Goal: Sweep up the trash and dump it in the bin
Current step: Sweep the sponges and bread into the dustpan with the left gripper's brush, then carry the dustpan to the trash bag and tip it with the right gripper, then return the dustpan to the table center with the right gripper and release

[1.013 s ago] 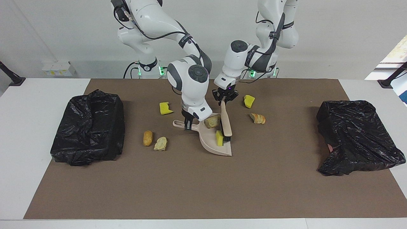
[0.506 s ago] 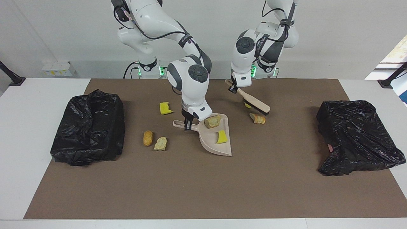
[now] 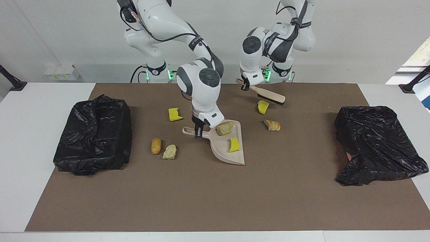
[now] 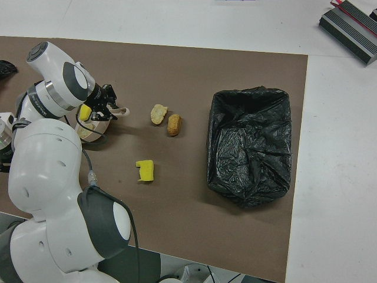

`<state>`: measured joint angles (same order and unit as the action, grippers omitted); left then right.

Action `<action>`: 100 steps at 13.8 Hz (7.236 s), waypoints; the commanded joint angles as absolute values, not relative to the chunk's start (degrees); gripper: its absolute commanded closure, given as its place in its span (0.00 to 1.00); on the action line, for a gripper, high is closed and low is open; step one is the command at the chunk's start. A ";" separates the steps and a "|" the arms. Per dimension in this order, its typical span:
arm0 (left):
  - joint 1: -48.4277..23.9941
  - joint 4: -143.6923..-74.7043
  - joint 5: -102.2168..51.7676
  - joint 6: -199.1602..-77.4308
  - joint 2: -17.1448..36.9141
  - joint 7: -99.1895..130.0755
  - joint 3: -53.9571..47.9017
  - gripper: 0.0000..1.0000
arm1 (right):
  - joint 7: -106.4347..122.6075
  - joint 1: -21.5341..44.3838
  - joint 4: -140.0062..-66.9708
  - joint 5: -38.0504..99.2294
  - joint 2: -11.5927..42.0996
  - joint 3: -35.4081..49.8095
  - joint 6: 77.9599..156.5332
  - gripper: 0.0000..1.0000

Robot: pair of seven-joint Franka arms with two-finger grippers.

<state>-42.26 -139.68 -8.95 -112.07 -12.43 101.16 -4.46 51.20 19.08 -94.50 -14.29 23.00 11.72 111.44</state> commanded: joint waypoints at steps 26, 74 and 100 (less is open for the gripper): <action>-30.24 -121.11 -18.55 -127.18 5.98 23.64 -5.36 1.00 | 52.47 18.11 -95.27 -15.38 22.24 12.13 113.11 1.00; -0.36 -106.19 -4.22 -100.66 -3.25 6.26 -5.01 0.00 | 96.33 -23.64 -102.39 -47.27 1.41 10.63 107.14 1.00; 3.07 -93.60 -3.25 -88.86 -2.72 -7.91 -5.54 0.00 | 28.81 6.31 -81.58 -29.82 16.06 12.04 93.96 1.00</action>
